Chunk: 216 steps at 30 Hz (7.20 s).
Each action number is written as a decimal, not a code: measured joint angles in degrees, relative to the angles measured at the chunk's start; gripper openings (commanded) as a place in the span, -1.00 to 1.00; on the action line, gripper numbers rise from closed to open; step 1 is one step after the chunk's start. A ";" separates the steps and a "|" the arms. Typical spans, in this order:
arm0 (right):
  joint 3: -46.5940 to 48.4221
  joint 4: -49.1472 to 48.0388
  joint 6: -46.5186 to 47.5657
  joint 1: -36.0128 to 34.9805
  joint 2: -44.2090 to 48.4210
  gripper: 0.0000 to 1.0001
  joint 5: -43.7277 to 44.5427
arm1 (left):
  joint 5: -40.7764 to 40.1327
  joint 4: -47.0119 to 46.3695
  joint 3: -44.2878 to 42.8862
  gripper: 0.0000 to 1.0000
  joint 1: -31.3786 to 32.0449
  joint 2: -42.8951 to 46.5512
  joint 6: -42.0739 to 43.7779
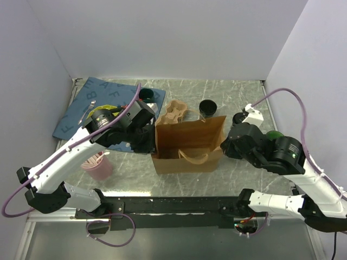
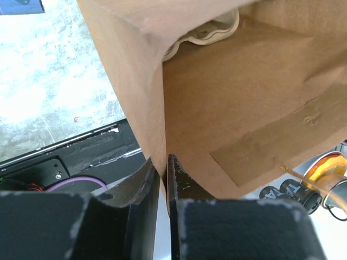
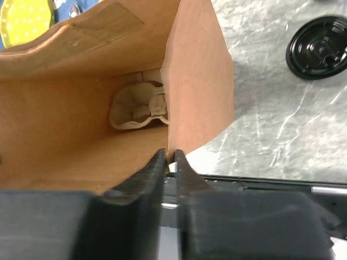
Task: Pack the takeout coffee
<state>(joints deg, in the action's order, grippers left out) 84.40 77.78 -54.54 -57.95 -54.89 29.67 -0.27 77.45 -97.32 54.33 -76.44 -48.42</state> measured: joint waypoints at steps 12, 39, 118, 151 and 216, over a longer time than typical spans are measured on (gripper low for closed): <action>10.71 -0.50 2.54 0.85 -1.18 -1.00 -2.97 | -0.96 0.35 -12.13 -0.74 -3.74 -2.08 0.72; 10.49 -0.26 5.62 2.97 -4.31 -0.02 -8.13 | 0.26 0.63 -1.53 0.07 -5.29 2.45 4.17; 17.40 -11.10 15.72 14.03 -3.37 0.19 4.17 | 0.26 -25.29 21.84 -0.98 -5.29 23.56 18.12; -8.17 -25.44 30.91 39.63 -15.50 0.13 -38.05 | 6.23 -33.79 40.87 -0.98 -5.29 43.56 15.69; 12.35 -18.75 39.87 62.23 -53.64 0.71 -24.17 | 7.34 -19.21 15.76 -0.95 -5.40 19.87 13.33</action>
<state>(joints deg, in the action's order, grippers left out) 96.75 59.02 -14.68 4.27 -108.53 5.50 7.07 58.24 -81.56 48.93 -56.58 -35.09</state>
